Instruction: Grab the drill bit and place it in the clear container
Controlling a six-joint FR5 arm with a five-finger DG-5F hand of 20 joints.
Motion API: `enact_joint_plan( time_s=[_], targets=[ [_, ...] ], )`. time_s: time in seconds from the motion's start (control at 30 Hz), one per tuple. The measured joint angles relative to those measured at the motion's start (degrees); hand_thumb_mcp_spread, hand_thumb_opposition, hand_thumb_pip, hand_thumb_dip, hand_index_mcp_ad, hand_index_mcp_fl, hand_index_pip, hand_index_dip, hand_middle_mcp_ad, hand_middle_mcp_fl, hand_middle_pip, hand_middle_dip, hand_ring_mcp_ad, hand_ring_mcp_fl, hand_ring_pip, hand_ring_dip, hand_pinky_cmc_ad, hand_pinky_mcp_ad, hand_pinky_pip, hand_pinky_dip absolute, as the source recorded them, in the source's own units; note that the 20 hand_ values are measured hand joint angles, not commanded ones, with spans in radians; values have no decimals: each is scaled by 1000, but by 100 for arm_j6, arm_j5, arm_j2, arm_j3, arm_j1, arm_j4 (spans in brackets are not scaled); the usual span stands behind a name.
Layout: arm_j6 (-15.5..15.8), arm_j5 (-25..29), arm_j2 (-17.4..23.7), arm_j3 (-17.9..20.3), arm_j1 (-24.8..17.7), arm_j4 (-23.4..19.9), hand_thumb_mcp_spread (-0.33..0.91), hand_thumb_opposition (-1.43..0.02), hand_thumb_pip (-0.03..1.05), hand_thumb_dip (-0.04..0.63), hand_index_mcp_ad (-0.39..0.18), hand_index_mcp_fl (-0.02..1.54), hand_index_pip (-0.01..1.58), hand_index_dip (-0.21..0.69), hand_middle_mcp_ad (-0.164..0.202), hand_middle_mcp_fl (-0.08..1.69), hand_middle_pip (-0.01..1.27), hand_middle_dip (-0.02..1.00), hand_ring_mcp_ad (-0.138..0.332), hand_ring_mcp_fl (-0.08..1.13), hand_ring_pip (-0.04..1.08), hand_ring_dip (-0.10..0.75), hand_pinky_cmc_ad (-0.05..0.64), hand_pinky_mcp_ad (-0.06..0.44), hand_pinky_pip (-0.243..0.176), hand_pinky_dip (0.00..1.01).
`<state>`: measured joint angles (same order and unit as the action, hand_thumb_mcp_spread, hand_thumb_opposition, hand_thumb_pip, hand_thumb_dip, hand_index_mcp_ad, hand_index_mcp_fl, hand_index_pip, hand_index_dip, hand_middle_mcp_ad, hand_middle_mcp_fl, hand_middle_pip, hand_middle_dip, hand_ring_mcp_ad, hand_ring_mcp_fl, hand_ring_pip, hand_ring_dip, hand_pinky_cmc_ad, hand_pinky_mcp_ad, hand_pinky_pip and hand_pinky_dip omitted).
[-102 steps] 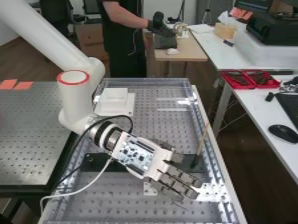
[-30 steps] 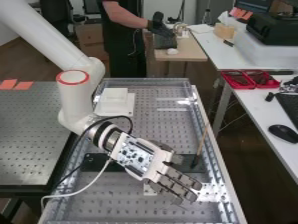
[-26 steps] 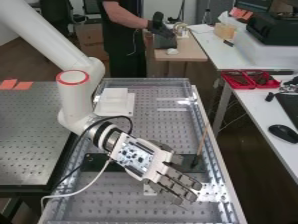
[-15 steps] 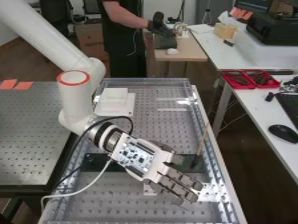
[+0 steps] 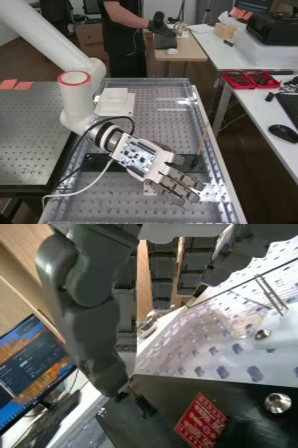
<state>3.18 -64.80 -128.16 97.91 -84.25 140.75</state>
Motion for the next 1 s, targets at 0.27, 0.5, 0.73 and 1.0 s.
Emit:
enact_joint_plan(
  time_s=[0.27,0.5,0.73,1.0],
  targets=[
    [53,14,-3,-16,-13,-59,660,-990,417,234,-119,922,906,342,75,291,106,227,72,148,93,52,316,45,-75,148],
    [106,-31,73,-83,-4,65,661,-997,417,234,-119,951,876,342,75,307,106,229,75,161,99,63,330,45,-79,152],
    [240,-72,433,-77,-11,277,681,-1004,417,237,-119,1009,777,340,77,323,112,237,70,168,101,63,328,45,-66,152],
    [270,-113,961,62,-27,421,675,-1014,417,237,-119,1037,723,342,75,321,112,237,70,169,101,63,332,45,-66,152]
  ],
)
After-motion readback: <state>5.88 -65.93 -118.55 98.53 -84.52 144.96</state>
